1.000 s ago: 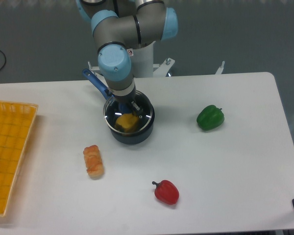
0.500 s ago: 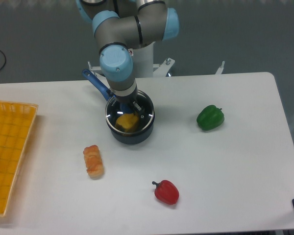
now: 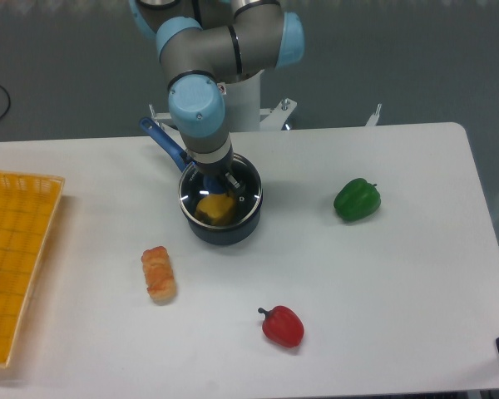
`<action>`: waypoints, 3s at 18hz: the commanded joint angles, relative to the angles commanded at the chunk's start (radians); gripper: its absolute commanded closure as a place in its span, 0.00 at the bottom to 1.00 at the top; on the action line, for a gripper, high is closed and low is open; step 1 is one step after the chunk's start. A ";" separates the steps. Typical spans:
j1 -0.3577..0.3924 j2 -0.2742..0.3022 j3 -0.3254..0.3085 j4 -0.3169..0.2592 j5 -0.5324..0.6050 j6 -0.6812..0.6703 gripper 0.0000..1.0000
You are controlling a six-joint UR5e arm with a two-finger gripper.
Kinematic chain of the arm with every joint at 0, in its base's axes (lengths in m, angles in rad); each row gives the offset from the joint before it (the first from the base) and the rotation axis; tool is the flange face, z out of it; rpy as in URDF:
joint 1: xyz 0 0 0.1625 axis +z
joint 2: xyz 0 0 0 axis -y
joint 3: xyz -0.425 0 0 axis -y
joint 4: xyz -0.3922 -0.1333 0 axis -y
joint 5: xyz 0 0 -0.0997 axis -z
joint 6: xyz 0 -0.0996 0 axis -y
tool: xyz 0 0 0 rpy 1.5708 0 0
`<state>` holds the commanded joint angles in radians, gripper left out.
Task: Close the pot lid
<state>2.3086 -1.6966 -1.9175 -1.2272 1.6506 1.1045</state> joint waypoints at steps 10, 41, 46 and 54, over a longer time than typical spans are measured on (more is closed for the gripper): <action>-0.002 -0.011 -0.002 0.003 0.005 -0.002 0.54; 0.069 -0.020 0.132 -0.018 0.012 0.011 0.00; 0.144 -0.025 0.204 -0.009 -0.021 0.083 0.00; 0.279 -0.052 0.258 0.066 -0.049 0.275 0.00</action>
<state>2.5877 -1.7487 -1.6598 -1.1612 1.6016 1.3790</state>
